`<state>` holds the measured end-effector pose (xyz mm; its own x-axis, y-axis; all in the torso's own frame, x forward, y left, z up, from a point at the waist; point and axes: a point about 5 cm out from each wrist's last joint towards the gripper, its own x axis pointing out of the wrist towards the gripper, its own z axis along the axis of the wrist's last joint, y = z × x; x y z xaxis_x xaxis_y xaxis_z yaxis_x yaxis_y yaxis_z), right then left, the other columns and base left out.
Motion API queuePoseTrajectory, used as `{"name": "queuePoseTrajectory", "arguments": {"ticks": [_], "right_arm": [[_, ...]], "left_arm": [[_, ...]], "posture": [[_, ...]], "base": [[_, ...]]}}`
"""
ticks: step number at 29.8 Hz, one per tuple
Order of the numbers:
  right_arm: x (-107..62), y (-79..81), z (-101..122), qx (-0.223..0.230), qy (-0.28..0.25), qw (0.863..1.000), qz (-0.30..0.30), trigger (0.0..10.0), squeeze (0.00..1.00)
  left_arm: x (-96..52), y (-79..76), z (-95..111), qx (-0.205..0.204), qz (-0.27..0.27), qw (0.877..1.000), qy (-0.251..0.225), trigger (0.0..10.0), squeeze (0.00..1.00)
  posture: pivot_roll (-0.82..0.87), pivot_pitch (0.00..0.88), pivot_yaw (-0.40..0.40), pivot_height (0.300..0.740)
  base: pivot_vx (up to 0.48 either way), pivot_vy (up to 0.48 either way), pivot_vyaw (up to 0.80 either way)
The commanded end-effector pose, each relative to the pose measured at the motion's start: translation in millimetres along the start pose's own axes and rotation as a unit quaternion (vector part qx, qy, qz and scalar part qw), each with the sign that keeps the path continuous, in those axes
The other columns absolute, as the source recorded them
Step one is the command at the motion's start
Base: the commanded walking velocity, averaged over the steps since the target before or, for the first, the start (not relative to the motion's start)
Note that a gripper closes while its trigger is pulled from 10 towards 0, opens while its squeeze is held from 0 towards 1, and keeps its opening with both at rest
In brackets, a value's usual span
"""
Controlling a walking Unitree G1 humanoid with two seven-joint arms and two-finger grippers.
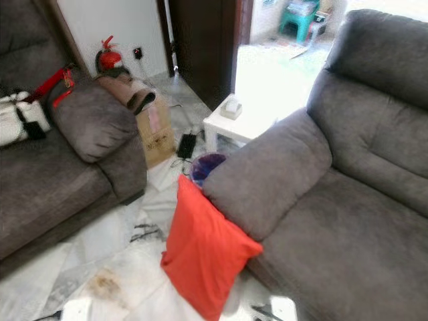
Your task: Move the pillow to the sofa from floor
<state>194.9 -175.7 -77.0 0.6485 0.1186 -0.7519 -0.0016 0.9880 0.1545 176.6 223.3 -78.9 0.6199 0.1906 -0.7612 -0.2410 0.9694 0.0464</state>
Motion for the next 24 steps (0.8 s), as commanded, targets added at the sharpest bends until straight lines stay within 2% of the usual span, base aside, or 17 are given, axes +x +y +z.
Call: {"name": "queuePoseTrajectory", "arguments": {"ticks": [1, 4, 9, 11, 12, 13, 16, 21, 22, 24], "right_arm": [[-0.7, 1.5, -3.9, 0.004, 0.002, 1.000, 0.002, 10.0, 0.00], [-1.8, -2.9, -2.5, -0.002, -0.003, 1.000, 0.004, 10.0, 0.00], [-0.2, -1.9, 12.5, -0.006, -0.041, 0.999, 0.019, 10.0, 0.00], [0.8, -2.8, 33.1, 0.025, -0.096, 0.995, 0.032, 10.0, 0.00], [0.7, -2.9, 39.5, 0.031, -0.114, 0.992, 0.037, 10.0, 0.00], [0.0, -3.3, 53.2, 0.038, -0.153, 0.987, 0.043, 10.0, 0.00], [-2.2, -2.1, 72.7, 0.045, -0.210, 0.975, 0.062, 10.0, 0.00], [-6.7, 3.4, 104.9, 0.083, -0.292, 0.947, 0.103, 10.0, 0.00], [-9.9, 8.2, 119.0, 0.078, -0.325, 0.936, 0.112, 10.0, 0.00], [-13.6, 14.3, 128.3, 0.054, -0.350, 0.928, 0.118, 10.0, 0.00]], "left_arm": [[-3.9, 4.3, -16.8, -0.002, 0.012, 0.999, 0.031, 10.0, 0.00], [-2.9, 3.7, -11.9, 0.004, 0.014, 1.000, 0.017, 10.0, 0.00], [1.8, 6.5, 20.1, 0.011, 0.015, 0.998, -0.055, 10.0, 0.00], [2.1, 10.6, 54.9, 0.023, 0.024, 0.989, -0.143, 10.0, 0.00], [1.1, 10.2, 64.8, 0.027, 0.023, 0.985, -0.170, 10.0, 0.00], [-3.4, 8.0, 85.2, 0.030, 0.017, 0.972, -0.232, 10.0, 0.00], [-11.8, 2.5, 103.5, 0.044, 0.004, 0.955, -0.295, 10.0, 0.00], [-22.6, -12.9, 111.3, 0.036, -0.021, 0.941, -0.335, 10.0, 0.00], [-30.1, -18.8, 112.9, 0.062, -0.041, 0.931, -0.357, 10.0, 0.00], [-38.0, -19.6, 114.7, 0.058, -0.050, 0.923, -0.377, 10.0, 0.00]], "posture": [[0.06, 0.147, 0.003, 0.740], [0.06, 0.144, 0.003, 0.740], [0.06, 0.140, 0.003, 0.740], [0.06, 0.136, 0.003, 0.740], [0.06, 0.134, 0.004, 0.740], [0.06, 0.131, 0.007, 0.740], [0.06, 0.125, 0.015, 0.740], [0.05, 0.118, 0.024, 0.740], [0.04, 0.119, 0.025, 0.740], [0.04, 0.119, 0.024, 0.740]], "base": [[0.000, 0.000, 0.00], [0.000, 0.000, 0.00], [0.000, 0.000, 0.00], [0.000, 0.000, 0.00], [0.000, 0.000, 0.00], [0.000, 0.000, 0.00], [0.000, 0.000, 0.00], [0.000, 0.000, 0.00], [0.000, 0.000, 0.00], [0.000, 0.000, 0.00]]}}
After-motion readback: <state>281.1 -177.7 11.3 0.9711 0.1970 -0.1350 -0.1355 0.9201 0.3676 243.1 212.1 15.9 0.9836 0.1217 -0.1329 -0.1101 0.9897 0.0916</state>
